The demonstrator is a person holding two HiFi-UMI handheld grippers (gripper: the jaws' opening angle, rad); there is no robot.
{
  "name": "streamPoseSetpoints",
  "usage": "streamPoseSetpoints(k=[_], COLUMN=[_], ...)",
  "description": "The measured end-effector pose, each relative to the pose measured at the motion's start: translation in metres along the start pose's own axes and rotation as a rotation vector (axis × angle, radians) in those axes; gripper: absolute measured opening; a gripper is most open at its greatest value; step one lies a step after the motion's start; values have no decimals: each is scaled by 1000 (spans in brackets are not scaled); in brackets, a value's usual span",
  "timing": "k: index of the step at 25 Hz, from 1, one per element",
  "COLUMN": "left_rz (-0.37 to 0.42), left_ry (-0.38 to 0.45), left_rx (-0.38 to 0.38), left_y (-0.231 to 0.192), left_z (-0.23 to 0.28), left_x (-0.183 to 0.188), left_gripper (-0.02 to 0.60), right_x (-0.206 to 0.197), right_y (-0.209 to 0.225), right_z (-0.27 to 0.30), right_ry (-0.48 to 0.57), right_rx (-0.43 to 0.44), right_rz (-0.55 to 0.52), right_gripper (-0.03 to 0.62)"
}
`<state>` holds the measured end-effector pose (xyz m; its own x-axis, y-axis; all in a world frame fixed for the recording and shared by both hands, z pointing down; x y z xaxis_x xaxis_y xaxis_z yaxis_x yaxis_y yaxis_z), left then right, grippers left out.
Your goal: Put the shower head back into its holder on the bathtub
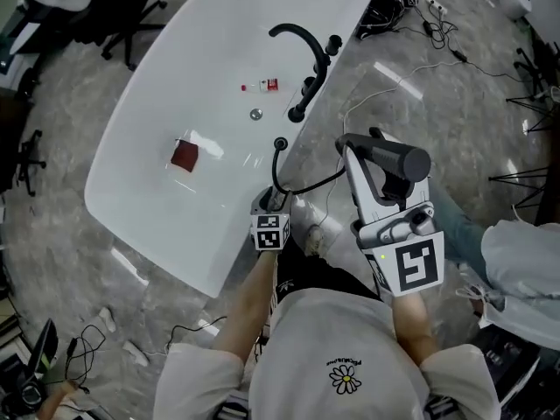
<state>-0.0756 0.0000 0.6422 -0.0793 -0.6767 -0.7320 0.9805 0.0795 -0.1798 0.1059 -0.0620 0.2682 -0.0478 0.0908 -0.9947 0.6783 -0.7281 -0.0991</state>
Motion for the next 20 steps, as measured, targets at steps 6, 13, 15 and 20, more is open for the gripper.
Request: streamPoseSetpoints(k=[6,13,15,20], left_rz=[69,90,82,66], left_ry=[-46,-57,-48,23], left_rx=[23,133,125,124], left_y=[-15,-15,-14,-15], left_z=[41,61,62,50], left_x=[3,-4,-1,36], left_gripper=[209,77,55,55], right_x=[-35,-58,-61,-51], right_y=[1,-3,-2,3], right_z=[6,-7,-12,-13], right_ry=[-48,-82,-81,-63], right_rx=[23,33,28,22], right_rz=[17,34,38,45], right_gripper=[137,137,137,137])
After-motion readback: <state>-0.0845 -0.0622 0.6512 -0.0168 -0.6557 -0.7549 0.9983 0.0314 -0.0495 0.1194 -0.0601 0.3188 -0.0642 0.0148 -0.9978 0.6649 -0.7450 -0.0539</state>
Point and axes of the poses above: the fingertips, and each gripper's own axes: z forward along the fingers, y to its right, x out of its top, the point moved 9 cm from there along -z, backward along the fingers, and after that the axes turned 5 degrees about x, right-handed, at the moved point
